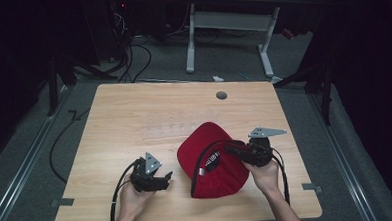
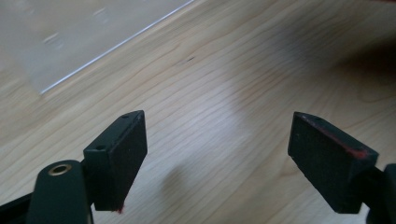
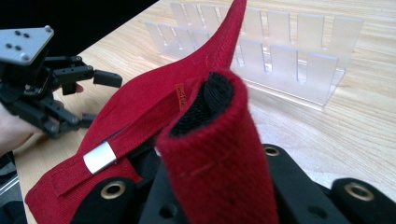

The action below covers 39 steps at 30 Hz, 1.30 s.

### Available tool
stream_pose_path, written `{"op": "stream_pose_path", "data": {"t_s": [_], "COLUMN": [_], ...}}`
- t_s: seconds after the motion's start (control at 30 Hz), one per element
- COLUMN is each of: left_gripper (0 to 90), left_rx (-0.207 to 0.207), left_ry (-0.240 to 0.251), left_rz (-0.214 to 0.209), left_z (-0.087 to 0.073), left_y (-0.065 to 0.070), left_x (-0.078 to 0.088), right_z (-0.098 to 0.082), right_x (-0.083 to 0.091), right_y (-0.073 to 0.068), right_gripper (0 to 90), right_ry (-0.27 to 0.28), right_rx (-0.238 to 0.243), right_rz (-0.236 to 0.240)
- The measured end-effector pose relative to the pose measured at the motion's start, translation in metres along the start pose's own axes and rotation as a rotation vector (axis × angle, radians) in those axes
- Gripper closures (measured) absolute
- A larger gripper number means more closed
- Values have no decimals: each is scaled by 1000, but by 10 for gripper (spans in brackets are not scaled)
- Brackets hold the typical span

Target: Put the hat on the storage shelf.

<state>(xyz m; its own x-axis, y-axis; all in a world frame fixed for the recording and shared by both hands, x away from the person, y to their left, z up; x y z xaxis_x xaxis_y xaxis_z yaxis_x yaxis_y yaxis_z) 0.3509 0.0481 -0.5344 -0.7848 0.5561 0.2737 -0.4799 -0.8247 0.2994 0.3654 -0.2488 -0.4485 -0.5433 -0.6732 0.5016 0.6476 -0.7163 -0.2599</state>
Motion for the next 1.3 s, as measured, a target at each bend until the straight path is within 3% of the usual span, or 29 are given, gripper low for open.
{"op": "stream_pose_path", "data": {"t_s": [0.3, 0.57, 0.83, 1.07, 1.3], "left_gripper": [191, 191, 169, 161, 162], "left_rx": [-37, -24, -27, -66, -122], "left_ry": [-18, -4, 54, 96, 91], "left_rz": [-66, -94, -73, -49, -44], "left_z": [-1, -1, 5, 8, 7], "left_y": [24, 36, 38, 37, 38], "left_x": [-7, -12, -9, -4, -2], "right_z": [8, 14, 14, 12, 11], "right_x": [-5, -12, -17, -22, -26], "right_y": [-2, -7, -8, -9, -11], "right_gripper": [841, 841, 841, 840, 839], "right_ry": [8, 14, -5, -46, -90], "right_rx": [-17, -28, -32, -19, -18], "right_rz": [9, 9, -12, -41, -55]}}
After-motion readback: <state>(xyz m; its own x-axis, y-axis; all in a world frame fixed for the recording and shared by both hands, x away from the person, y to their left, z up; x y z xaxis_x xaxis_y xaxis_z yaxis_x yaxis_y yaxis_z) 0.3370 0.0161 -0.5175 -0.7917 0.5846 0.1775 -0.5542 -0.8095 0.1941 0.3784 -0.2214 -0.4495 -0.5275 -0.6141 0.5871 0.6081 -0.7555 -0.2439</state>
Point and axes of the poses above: each handheld gripper's, and its own axes: x roughly backward along the jaws, z roughly out of its top, y roughly to its right, the point moved 1 cm from there along -x, roughly forward along the jaws, and after that the axes turned 2 degrees about y, right-handed, at the moved point
